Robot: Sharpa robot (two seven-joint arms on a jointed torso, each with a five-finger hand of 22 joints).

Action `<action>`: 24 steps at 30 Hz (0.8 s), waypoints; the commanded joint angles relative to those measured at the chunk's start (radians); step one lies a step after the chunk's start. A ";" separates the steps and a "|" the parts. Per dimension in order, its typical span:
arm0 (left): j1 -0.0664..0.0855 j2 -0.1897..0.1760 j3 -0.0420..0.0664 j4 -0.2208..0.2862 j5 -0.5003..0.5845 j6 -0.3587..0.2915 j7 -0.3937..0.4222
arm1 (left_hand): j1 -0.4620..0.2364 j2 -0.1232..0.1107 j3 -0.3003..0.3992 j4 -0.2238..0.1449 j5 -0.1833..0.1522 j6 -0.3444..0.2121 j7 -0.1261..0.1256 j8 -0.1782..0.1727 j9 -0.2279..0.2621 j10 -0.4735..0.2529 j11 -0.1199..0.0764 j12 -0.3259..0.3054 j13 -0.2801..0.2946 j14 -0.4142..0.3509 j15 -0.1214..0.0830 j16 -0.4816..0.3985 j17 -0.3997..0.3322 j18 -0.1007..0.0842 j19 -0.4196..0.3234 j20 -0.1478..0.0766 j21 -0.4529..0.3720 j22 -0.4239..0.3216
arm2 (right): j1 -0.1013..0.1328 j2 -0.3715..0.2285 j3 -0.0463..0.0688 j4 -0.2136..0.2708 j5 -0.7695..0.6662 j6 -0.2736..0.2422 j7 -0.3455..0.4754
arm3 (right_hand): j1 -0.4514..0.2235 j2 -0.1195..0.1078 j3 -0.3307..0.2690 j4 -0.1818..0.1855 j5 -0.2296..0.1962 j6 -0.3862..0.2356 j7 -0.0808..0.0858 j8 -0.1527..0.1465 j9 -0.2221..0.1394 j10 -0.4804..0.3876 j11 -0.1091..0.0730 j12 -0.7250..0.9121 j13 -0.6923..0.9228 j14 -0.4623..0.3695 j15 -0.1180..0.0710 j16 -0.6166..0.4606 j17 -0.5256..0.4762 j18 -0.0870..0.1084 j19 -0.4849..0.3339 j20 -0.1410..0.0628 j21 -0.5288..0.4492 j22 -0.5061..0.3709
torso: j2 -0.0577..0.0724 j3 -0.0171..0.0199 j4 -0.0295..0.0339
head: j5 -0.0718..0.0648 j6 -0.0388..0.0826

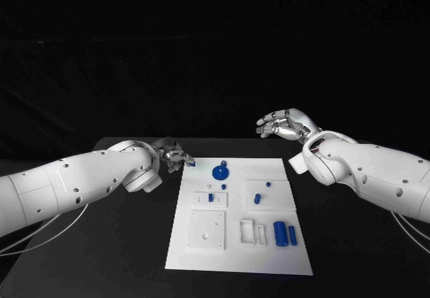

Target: Assemble the parts on the task board

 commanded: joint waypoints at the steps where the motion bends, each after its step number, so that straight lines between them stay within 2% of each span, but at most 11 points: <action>1: 0.002 -0.011 -0.001 0.036 -0.007 -0.023 -0.019 | 0.009 0.001 0.001 0.000 0.003 0.056 -0.046 -0.007 0.011 0.007 -0.001 -0.005 0.000 0.020 -0.015 -0.004 -0.001 0.001 0.008 -0.115 0.001 -0.001 | 0.000 0.001 0.001 -0.001 0.004 0.007 0.004 | -0.003 0.000 -0.005 -0.002 0.004 -0.007 0.004 0.005 -0.001 0.006 0.001 -0.006 -0.001 -0.005 0.004 -0.005 -0.001 0.013 -0.006 -0.002 -0.006 0.002 | -0.004 -0.0013 0.0051 | 0.000 -0.004; 7: 0.001 -0.033 -0.012 0.080 -0.007 -0.023 -0.029 | 0.008 -0.004 0.001 0.003 0.007 0.061 -0.047 -0.009 0.012 0.009 -0.002 -0.006 0.001 0.022 -0.014 -0.005 -0.002 0.001 0.009 -0.115 0.000 -0.001 | 0.000 0.001 0.000 -0.002 0.006 0.007 0.003 | -0.003 0.000 -0.006 -0.002 0.004 -0.007 0.005 0.005 -0.001 0.006 0.002 -0.007 -0.001 -0.005 0.004 -0.005 -0.001 0.013 -0.006 -0.002 -0.007 0.002 | -0.004 -0.0031 0.0053 | 0.000 -0.003; 9: 0.000 -0.046 -0.032 0.102 -0.011 -0.030 -0.027 | 0.008 -0.005 0.002 0.004 0.009 0.063 -0.047 -0.010 0.012 0.010 -0.002 -0.006 0.001 0.023 -0.014 -0.005 -0.002 0.001 0.010 -0.116 0.000 -0.001 | 0.000 0.001 0.000 -0.003 0.007 0.008 0.003 | -0.003 0.000 -0.006 -0.001 0.004 -0.007 0.005 0.005 -0.001 0.007 0.002 -0.007 -0.001 -0.005 0.004 -0.005 -0.002 0.013 -0.006 -0.002 -0.007 0.002 | -0.003 -0.0034 0.0047 | 0.003 -0.003; 11: 0.000 -0.050 -0.045 0.111 -0.027 -0.038 -0.023 | 0.008 -0.006 0.002 0.004 0.012 0.065 -0.048 -0.010 0.012 0.010 -0.003 -0.006 0.002 0.024 -0.014 -0.005 -0.002 0.001 0.010 -0.116 -0.001 -0.001 | 0.000 0.000 0.000 -0.003 0.008 0.008 0.003 | -0.003 0.000 -0.006 -0.001 0.004 -0.007 0.005 0.005 -0.001 0.007 0.002 -0.007 -0.001 -0.005 0.004 -0.005 -0.002 0.013 -0.006 -0.002 -0.007 0.002 | -0.004 -0.0026 0.0058 | 0.003 -0.004; 15: 0.000 -0.057 -0.086 0.130 -0.053 -0.048 -0.020 | 0.006 -0.009 0.002 0.008 0.024 0.073 -0.049 -0.012 0.014 0.013 -0.005 -0.005 0.004 0.027 -0.015 -0.004 -0.001 0.001 0.014 -0.117 -0.001 0.000 | 0.000 0.001 0.000 -0.003 0.008 0.008 0.003 | -0.003 0.000 -0.006 -0.001 0.004 -0.007 0.005 0.005 -0.001 0.007 0.002 -0.008 -0.001 -0.005 0.004 -0.005 -0.002 0.013 -0.006 -0.002 -0.007 0.002 | -0.003 -0.0011 0.0061 | 0.007 -0.005; 16: 0.000 -0.057 -0.091 0.133 -0.059 -0.051 -0.018 | 0.005 -0.009 0.002 0.009 0.025 0.073 -0.050 -0.012 0.014 0.013 -0.005 -0.005 0.005 0.028 -0.015 -0.004 -0.001 0.000 0.014 -0.117 -0.001 0.000 | 0.000 0.001 0.000 -0.003 0.008 0.008 0.003 | -0.003 0.000 -0.006 -0.001 0.004 -0.008 0.005 0.005 -0.001 0.007 0.002 -0.008 -0.001 -0.005 0.004 -0.005 -0.002 0.013 -0.006 -0.002 -0.007 0.002 | -0.004 -0.0014 0.0066 | 0.007 -0.006; 21: -0.013 -0.058 -0.094 0.154 -0.086 -0.053 -0.019 | 0.004 -0.007 0.004 0.011 0.038 0.077 -0.051 -0.015 0.016 0.014 -0.006 -0.005 0.006 0.028 -0.016 -0.004 0.000 0.000 0.015 -0.117 -0.002 0.000 | 0.000 0.001 0.000 -0.003 0.009 0.009 0.002 | -0.003 0.000 -0.006 -0.001 0.004 -0.008 0.005 0.005 -0.002 0.007 0.002 -0.008 -0.001 -0.005 0.004 -0.005 -0.002 0.013 -0.006 -0.002 -0.007 0.002 | -0.004 -0.0020 0.0070 | 0.007 -0.009; 24: -0.018 -0.058 -0.096 0.162 -0.091 -0.053 -0.020 | 0.004 -0.008 0.004 0.012 0.043 0.079 -0.051 -0.016 0.017 0.013 -0.006 -0.006 0.007 0.028 -0.015 -0.005 0.000 0.000 0.015 -0.117 -0.003 0.000 | 0.000 0.001 0.000 -0.004 0.010 0.008 0.002 | -0.004 0.000 -0.007 -0.001 0.005 -0.008 0.005 0.005 -0.002 0.007 0.002 -0.008 -0.001 -0.005 0.004 -0.005 -0.002 0.013 -0.006 -0.002 -0.007 0.002 | -0.004 -0.0017 0.0051 | 0.009 -0.009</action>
